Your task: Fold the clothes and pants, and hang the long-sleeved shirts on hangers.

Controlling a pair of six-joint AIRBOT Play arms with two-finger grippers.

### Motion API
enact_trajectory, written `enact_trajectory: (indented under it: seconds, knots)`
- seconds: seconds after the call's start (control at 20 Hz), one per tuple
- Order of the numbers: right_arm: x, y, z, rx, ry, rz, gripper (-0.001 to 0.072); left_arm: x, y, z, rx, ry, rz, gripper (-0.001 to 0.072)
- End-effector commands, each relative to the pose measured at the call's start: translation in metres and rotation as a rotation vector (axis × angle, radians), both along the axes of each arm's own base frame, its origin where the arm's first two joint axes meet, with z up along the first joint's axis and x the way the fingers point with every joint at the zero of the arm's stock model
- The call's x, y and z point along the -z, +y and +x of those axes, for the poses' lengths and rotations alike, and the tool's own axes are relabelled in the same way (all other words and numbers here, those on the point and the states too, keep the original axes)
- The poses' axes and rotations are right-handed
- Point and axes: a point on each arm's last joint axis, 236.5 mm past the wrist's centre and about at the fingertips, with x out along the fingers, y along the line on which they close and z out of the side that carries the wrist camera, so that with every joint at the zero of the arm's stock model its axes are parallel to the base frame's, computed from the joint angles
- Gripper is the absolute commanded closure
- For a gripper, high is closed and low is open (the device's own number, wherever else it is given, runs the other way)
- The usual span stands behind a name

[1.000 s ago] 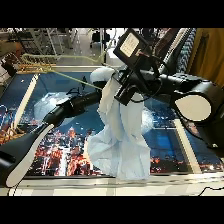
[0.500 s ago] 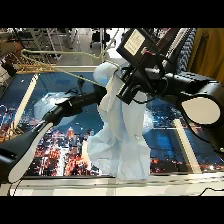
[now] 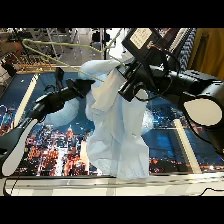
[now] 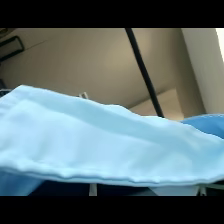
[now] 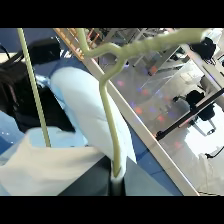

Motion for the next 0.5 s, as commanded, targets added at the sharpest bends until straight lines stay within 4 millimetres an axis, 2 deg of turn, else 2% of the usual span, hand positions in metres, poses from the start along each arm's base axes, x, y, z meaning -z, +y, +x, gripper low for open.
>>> enact_trajectory:
  seconds: [0.0,0.2,0.3,0.45]
  knots:
    - [0.009,-0.004,0.002,0.021,0.032,-0.015,0.0687,-0.026,0.023,-0.024,0.061,-0.127,-0.097,0.0694]
    - [0.028,-0.030,0.012,0.113,0.123,-0.034,0.0688,-0.039,0.045,-0.047,0.136,-0.199,-0.155,0.0694]
    - [0.037,-0.046,0.017,0.149,0.159,-0.054,0.0688,-0.039,0.056,-0.043,0.112,-0.202,-0.153,0.0694]
    - [0.052,-0.063,0.019,0.173,0.203,-0.108,0.0688,-0.042,0.080,-0.023,0.033,-0.170,-0.174,0.0694]
